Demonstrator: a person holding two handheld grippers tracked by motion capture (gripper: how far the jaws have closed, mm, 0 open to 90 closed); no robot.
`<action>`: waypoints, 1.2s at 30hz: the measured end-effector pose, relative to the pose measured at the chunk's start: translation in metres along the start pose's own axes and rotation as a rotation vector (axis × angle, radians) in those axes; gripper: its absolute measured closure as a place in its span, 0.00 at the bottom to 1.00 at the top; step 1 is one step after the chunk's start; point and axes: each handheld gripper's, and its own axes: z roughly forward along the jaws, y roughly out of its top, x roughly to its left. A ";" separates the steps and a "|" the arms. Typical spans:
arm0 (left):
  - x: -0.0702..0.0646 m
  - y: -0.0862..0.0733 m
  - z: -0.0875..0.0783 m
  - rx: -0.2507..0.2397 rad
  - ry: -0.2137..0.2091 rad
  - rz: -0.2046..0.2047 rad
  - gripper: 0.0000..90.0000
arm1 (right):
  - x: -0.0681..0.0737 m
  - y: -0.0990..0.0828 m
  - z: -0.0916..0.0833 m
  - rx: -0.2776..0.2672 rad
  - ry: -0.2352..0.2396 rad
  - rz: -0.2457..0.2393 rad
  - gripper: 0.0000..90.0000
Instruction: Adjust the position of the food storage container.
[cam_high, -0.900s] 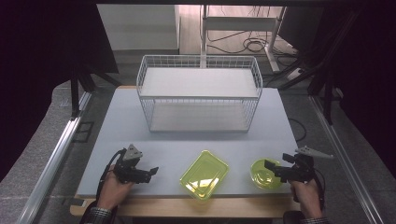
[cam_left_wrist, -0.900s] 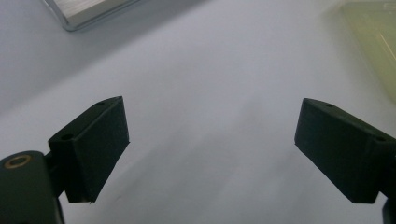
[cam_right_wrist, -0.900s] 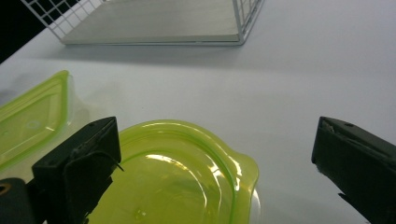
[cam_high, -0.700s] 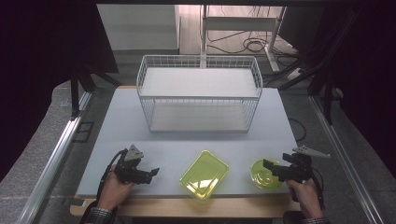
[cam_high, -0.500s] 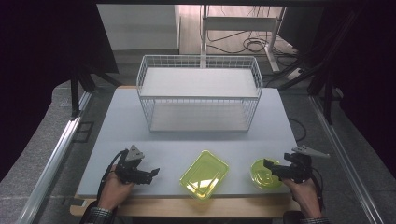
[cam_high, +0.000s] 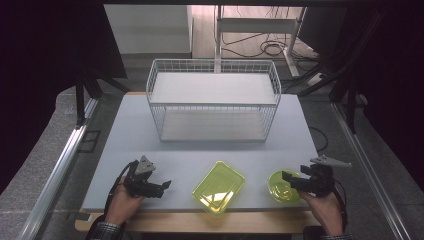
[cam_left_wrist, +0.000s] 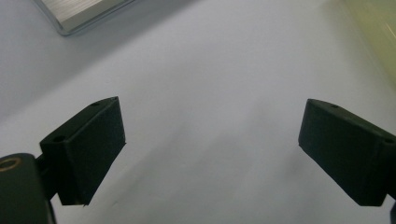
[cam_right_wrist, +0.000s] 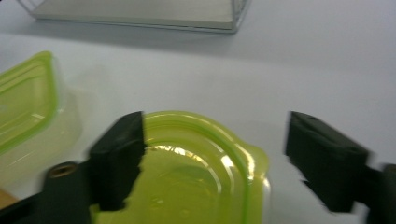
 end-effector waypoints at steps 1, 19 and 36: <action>0.000 0.000 0.000 -0.001 0.002 0.001 0.08 | 0.002 0.001 -0.002 0.001 0.010 -0.009 0.36; -0.003 0.001 0.001 0.001 0.008 0.028 0.07 | 0.047 -0.009 -0.025 0.050 0.175 -0.173 0.99; -0.006 0.002 0.004 0.017 0.006 0.043 0.07 | 0.059 -0.031 -0.021 0.144 0.231 -0.210 0.99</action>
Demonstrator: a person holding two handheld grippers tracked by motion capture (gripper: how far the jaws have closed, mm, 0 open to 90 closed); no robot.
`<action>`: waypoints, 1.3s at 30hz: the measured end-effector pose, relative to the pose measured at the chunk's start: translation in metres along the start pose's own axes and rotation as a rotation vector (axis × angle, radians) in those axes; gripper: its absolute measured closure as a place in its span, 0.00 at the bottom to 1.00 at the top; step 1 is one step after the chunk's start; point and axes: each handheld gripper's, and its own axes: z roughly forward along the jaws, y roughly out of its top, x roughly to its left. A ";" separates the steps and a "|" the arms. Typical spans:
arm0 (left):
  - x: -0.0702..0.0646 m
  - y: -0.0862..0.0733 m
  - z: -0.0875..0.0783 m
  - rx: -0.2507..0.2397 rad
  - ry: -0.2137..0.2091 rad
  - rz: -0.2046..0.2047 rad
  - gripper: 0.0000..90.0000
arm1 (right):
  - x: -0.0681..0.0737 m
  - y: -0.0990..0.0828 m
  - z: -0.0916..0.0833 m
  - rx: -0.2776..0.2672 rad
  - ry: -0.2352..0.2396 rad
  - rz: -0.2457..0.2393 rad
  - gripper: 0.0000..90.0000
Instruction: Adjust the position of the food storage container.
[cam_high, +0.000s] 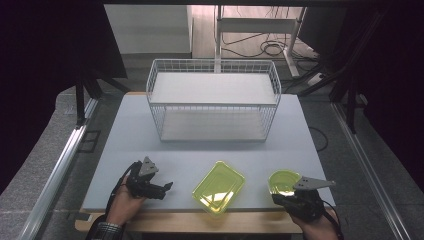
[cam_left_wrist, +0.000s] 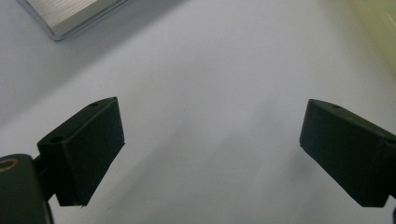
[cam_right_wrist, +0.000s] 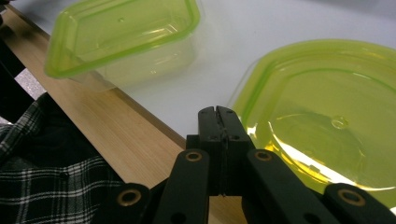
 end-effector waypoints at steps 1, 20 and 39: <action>0.000 0.000 0.000 0.000 0.001 0.000 0.07 | -0.001 0.000 0.000 0.001 0.005 0.006 0.99; -0.002 0.000 0.002 0.013 -0.004 0.008 0.07 | -0.048 0.004 0.002 -0.023 -0.053 0.051 0.99; -0.032 0.006 -0.004 0.036 -0.101 0.052 0.19 | -0.051 0.016 0.016 -0.020 -0.079 0.037 0.99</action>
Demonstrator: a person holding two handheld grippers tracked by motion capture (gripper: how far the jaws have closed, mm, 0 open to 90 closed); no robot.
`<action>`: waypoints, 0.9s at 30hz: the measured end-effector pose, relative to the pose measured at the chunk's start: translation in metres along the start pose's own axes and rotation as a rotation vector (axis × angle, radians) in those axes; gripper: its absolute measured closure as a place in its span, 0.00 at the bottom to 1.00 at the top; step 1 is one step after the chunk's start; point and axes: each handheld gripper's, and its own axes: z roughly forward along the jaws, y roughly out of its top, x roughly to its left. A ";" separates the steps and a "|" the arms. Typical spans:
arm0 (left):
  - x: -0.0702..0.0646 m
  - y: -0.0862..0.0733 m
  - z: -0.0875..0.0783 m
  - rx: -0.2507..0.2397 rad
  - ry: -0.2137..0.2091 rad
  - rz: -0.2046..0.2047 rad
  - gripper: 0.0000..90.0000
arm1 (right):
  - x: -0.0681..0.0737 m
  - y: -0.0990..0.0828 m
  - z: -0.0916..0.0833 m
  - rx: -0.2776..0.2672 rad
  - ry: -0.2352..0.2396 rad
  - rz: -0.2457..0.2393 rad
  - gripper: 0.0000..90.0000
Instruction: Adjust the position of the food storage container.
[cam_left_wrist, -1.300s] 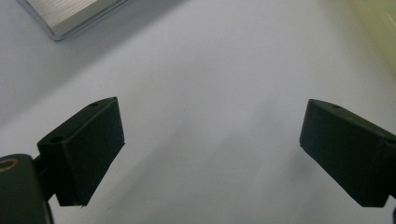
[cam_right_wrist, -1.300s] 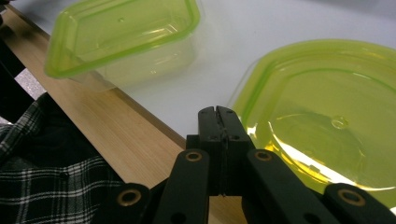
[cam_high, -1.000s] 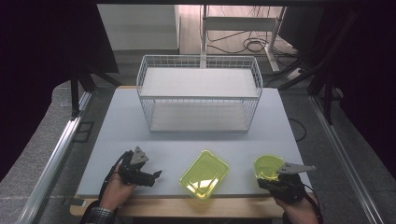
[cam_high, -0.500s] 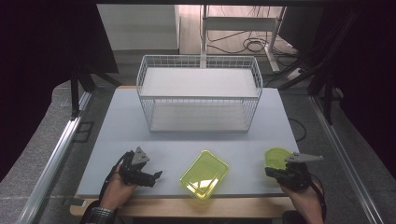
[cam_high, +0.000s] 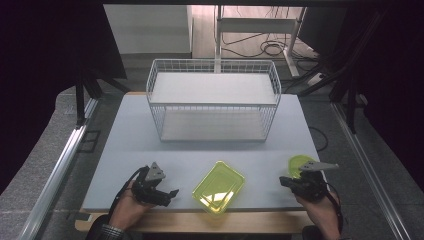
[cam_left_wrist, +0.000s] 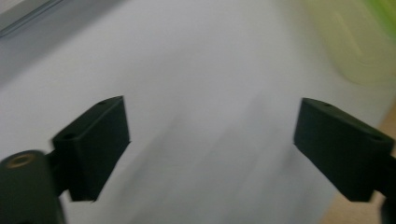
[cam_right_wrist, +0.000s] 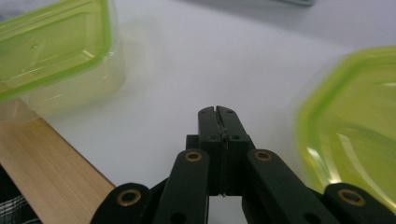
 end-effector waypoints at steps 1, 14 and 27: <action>-0.005 0.001 -0.001 -0.006 -0.019 0.014 0.24 | 0.003 0.001 0.003 0.004 0.007 -0.010 0.99; -0.057 0.003 0.006 -0.023 -0.242 0.063 0.97 | 0.033 0.018 0.037 0.018 0.108 -0.034 0.99; -0.059 0.021 0.028 -0.048 -0.296 -0.006 0.95 | 0.046 0.033 0.067 0.062 0.106 -0.038 0.99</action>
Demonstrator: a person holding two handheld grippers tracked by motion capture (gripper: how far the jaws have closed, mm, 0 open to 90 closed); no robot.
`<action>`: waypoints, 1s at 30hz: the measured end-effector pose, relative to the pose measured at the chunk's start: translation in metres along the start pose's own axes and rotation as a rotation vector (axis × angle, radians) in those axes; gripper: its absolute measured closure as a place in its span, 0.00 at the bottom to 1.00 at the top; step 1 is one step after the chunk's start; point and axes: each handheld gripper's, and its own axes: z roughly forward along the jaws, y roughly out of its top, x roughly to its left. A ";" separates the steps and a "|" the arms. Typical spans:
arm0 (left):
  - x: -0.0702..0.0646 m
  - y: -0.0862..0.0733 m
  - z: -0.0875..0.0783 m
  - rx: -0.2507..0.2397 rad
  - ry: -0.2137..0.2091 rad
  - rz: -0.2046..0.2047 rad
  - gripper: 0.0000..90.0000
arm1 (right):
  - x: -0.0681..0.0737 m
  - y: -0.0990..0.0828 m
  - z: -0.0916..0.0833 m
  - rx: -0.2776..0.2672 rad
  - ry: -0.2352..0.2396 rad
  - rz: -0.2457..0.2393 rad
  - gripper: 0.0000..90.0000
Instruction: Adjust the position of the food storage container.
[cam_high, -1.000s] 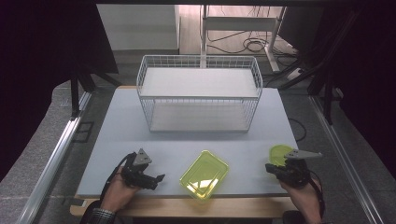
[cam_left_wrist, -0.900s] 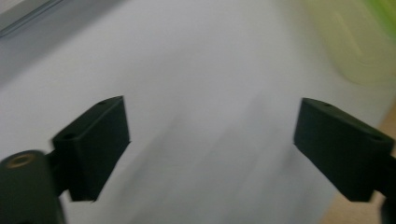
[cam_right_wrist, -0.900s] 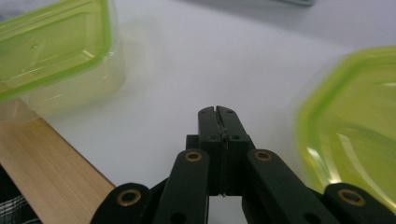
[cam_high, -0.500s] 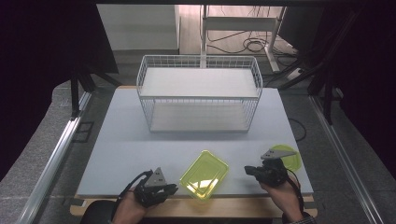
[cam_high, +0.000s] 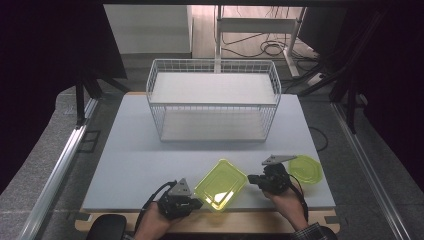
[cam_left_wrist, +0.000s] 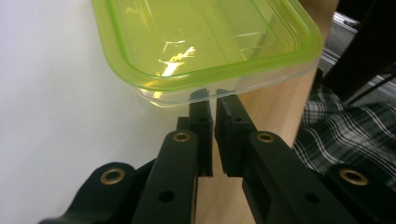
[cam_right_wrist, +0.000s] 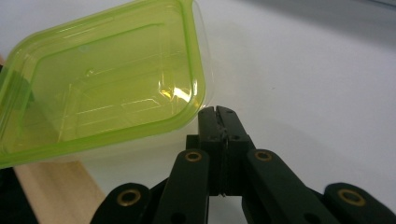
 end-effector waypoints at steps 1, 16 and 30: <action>0.000 0.000 0.000 0.000 0.000 0.000 0.94 | 0.000 0.000 0.000 0.000 0.000 0.000 0.99; 0.028 0.006 -0.001 -0.004 0.062 -0.067 0.90 | -0.015 0.025 0.023 0.014 -0.055 0.031 0.99; 0.062 0.008 -0.008 0.003 0.138 -0.120 0.89 | -0.002 0.024 0.025 -0.001 0.013 0.016 0.99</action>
